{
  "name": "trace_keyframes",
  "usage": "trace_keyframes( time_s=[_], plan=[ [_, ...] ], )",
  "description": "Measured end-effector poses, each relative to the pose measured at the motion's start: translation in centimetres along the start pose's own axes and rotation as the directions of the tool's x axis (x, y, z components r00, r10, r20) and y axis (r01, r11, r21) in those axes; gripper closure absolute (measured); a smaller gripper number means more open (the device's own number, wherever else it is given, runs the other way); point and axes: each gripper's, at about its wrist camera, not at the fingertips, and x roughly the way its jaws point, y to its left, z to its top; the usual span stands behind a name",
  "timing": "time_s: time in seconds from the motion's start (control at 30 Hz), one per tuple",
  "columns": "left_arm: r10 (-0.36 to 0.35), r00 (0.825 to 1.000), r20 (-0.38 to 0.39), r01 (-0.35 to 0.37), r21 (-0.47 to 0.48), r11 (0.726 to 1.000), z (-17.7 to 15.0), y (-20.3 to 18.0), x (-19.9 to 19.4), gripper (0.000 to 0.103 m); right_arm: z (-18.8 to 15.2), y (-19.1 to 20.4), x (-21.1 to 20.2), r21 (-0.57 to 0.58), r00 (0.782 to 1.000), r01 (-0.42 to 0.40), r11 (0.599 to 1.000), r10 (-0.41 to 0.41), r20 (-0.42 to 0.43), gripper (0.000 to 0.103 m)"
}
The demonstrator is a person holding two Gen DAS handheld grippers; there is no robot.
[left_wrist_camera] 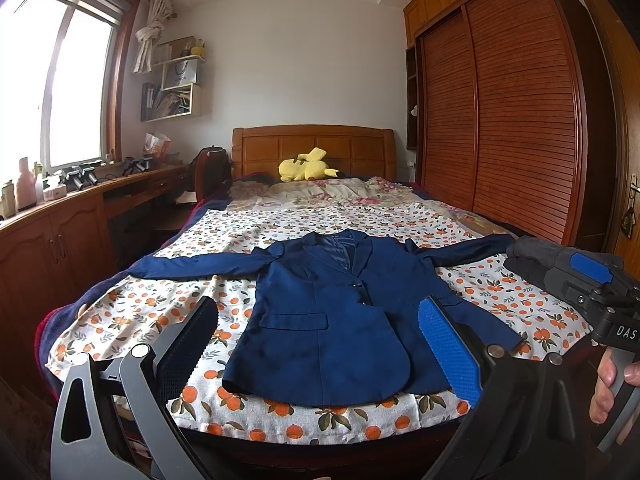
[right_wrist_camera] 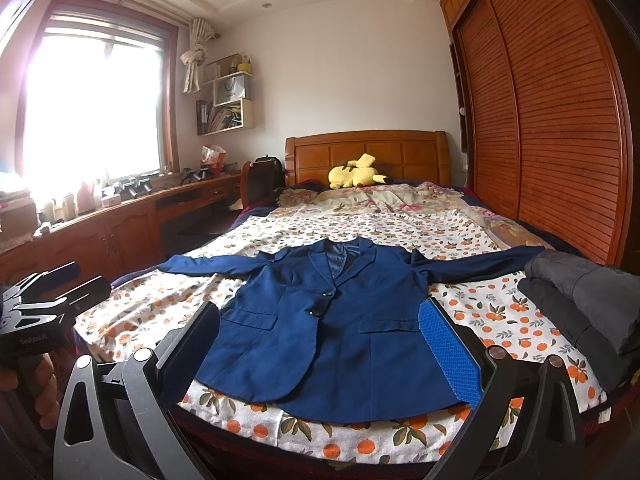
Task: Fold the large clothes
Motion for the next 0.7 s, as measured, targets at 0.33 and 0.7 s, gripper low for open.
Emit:
trace_keyframes(
  time_s=[0.33,0.7],
  plan=[
    [-0.002,1.000,-0.001,0.002,0.001,1.000,0.01,0.00,-0.03,0.002,0.05,0.04,0.00,0.001,1.000,0.000,1.000,0.000,0.000,0.007],
    [0.000,1.000,-0.009,0.000,0.004,1.000,-0.21,-0.07,0.35,0.002,-0.51,0.16,0.45,0.001,1.000,-0.007,1.000,0.007,-0.014,0.007]
  ],
)
